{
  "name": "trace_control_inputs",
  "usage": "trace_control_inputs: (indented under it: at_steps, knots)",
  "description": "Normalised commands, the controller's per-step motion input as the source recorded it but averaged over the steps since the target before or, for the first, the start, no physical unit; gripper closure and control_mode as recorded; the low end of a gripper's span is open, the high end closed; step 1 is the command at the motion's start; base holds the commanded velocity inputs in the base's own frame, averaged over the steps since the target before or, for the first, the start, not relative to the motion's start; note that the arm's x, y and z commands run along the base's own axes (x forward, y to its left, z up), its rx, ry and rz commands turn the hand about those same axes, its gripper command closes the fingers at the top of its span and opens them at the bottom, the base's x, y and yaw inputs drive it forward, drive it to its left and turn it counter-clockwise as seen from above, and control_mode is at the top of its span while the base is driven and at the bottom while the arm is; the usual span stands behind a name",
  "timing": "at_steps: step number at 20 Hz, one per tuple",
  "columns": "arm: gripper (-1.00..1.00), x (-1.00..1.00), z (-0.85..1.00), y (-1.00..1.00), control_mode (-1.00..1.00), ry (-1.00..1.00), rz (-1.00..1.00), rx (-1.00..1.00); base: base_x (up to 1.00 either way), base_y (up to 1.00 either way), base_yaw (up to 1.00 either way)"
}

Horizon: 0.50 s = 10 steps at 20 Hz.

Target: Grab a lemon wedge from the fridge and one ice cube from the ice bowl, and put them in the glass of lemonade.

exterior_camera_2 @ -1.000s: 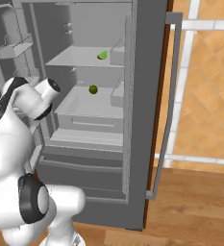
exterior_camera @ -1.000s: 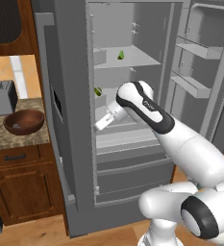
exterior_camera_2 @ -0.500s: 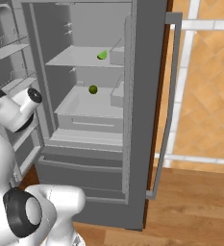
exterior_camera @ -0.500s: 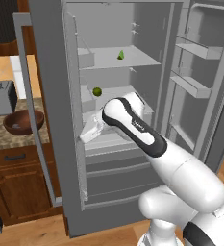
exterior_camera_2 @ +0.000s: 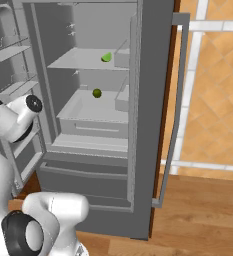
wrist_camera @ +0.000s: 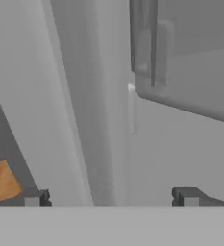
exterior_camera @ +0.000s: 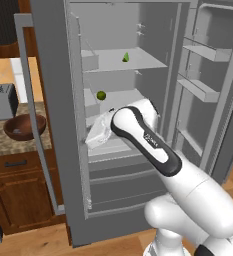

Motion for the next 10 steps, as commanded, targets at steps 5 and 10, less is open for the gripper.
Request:
trace_control_inputs:
  at_steps: [5, 10]
  knots:
    - [-1.0, -0.28, 0.56, -0.53, -1.0, 0.0, -0.1, 0.01, 0.0, 0.0, 0.0]
    - [-1.0, -0.5, 0.11, -0.8, -1.0, 0.01, -0.31, -0.02, 0.0, 0.0, 0.0]
